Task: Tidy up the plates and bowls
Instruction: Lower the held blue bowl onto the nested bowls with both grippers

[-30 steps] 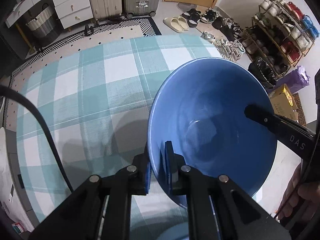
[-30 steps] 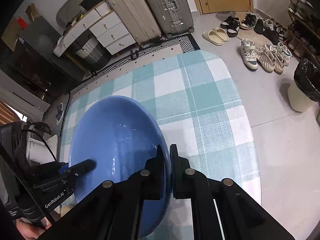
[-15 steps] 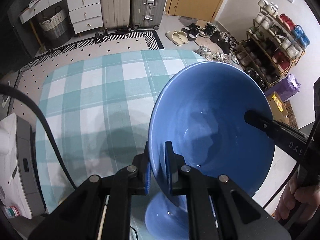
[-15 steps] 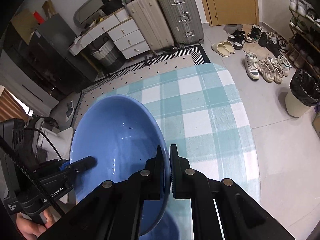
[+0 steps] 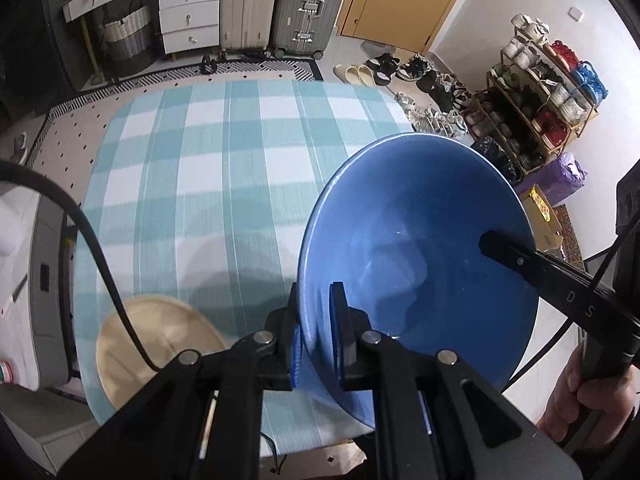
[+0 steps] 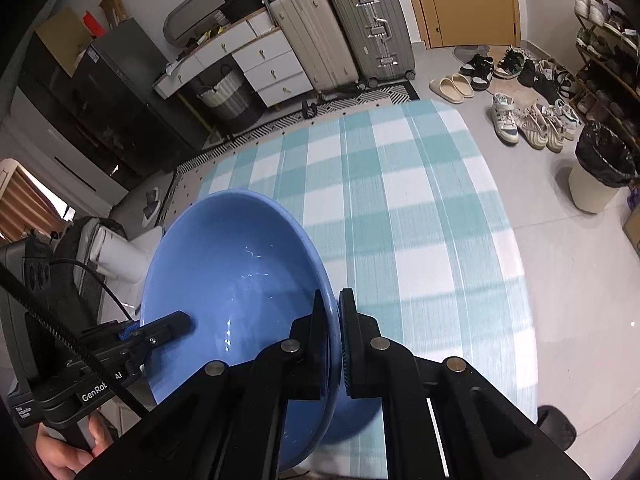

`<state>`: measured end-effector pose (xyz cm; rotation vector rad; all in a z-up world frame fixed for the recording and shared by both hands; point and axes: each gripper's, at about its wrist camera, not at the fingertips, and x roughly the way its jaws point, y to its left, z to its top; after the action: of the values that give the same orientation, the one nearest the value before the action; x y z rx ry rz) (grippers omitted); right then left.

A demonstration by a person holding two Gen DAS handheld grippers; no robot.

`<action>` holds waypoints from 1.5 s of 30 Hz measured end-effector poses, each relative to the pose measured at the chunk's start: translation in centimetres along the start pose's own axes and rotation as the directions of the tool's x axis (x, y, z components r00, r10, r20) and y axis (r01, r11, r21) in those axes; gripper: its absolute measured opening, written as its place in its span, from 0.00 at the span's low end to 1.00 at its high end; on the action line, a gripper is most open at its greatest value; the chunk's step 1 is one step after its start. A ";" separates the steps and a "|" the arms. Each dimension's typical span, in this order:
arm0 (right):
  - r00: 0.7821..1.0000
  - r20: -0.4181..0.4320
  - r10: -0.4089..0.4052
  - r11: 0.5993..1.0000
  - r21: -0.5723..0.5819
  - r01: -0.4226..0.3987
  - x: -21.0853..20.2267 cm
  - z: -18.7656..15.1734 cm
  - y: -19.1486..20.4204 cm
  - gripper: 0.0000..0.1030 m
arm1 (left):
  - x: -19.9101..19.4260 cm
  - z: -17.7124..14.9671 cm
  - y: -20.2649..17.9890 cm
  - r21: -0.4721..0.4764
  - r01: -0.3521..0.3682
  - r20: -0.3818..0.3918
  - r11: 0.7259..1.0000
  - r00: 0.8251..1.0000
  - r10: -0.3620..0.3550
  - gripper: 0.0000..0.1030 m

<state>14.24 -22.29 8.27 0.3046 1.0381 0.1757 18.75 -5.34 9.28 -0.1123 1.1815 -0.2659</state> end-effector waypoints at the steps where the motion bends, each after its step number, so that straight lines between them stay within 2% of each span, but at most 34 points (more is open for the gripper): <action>1: 1.000 -0.002 -0.001 1.000 -0.003 0.001 -0.1 -0.8 0.1 0.05 | 0.1 -0.7 0.1 -0.003 -0.001 -0.003 1.000 1.000 0.001 0.09; 5: 1.000 -0.012 -0.003 1.000 -0.001 0.003 0.3 -3.4 -0.3 0.05 | 0.6 -2.8 0.4 -0.019 0.014 -0.016 1.000 1.000 -0.014 0.09; 12: 0.999 -0.035 -0.014 1.000 -0.004 0.013 2.3 -5.6 -1.4 0.05 | 2.4 -5.0 0.6 -0.023 0.020 -0.032 1.000 0.999 -0.021 0.09; 28: 0.998 -0.055 -0.025 0.999 -0.047 0.022 7.1 -5.9 -2.2 0.05 | 6.0 -5.5 1.9 -0.019 0.003 -0.046 1.000 0.999 -0.003 0.09; 45: 0.998 -0.051 -0.036 0.998 -0.057 0.033 8.8 -6.1 -2.3 0.05 | 7.5 -6.0 2.3 0.006 -0.016 -0.021 1.000 1.000 0.016 0.09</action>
<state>13.35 -20.98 -2.59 0.2321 1.0875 0.1822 16.17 -4.77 -0.22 -0.0945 1.2022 -0.2570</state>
